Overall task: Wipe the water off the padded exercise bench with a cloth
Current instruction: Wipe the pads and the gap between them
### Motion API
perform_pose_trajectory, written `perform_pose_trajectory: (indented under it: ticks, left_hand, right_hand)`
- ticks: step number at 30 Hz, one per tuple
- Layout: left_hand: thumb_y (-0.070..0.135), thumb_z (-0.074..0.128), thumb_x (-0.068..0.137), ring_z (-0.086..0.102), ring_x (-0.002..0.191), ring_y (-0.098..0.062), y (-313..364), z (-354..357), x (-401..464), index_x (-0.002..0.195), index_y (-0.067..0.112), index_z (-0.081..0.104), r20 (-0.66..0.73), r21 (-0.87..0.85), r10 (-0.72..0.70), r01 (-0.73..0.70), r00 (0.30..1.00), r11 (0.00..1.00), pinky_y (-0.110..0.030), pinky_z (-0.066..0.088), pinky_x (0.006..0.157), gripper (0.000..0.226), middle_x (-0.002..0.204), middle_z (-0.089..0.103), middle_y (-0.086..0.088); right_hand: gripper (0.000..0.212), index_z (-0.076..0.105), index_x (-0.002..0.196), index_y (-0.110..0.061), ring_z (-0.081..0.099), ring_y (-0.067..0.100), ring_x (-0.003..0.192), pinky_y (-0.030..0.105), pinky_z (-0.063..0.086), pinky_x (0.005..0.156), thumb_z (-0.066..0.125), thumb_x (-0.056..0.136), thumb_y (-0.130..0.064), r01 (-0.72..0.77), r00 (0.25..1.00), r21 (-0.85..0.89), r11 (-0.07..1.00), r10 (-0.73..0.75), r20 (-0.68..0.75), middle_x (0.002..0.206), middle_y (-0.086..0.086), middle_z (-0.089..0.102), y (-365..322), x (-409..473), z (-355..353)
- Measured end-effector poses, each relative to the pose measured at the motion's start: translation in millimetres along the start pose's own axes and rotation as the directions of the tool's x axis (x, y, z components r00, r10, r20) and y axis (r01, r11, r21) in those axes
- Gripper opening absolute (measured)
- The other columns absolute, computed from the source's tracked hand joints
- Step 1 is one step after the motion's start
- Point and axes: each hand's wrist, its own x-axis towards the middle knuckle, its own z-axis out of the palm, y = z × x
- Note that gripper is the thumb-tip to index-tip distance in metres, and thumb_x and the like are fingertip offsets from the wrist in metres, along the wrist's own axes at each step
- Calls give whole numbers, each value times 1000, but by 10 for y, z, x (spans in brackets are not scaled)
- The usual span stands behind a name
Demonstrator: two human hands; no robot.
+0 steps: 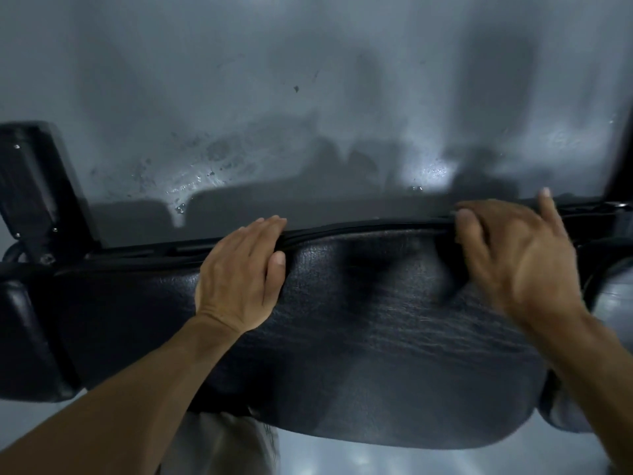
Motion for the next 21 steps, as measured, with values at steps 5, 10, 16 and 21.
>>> perform_pose_trajectory:
  ticks: [5,10,16,21]
  left_hand:
    - [30,28,103,60,127,-27,10,-3,-14,142,7,55,12,-1,-22,22,1000,1000,-41,43,106,52,138,64,-9]
    - [34,26,104,61,126,-26,87,-77,-14,142,11,56,71,-8,-92,93,993,996,-44,48,101,54,138,64,-5]
    - [37,23,102,54,134,-22,548,-225,149,143,13,57,92,-122,-193,203,977,971,-43,37,114,58,142,62,-4]
    - [40,24,107,57,130,-24,1507,-39,746,144,12,57,-3,-165,-125,123,992,979,-38,38,110,57,141,63,-6]
  right_hand:
    - [36,69,96,-11,64,38,85,50,31,118,37,103,-24,-91,968,54,994,101,-231,90,12,71,162,-55,272]
    - [34,67,89,-12,60,36,81,48,40,106,37,101,-24,-91,934,45,995,101,-343,83,10,67,184,-8,363]
    - [32,59,77,-13,54,36,72,47,44,92,39,98,-27,-107,909,38,994,113,-401,74,10,61,167,31,385]
    - [35,63,79,-14,56,36,73,45,42,86,38,98,-31,-104,909,14,995,100,-405,76,10,63,174,33,404]
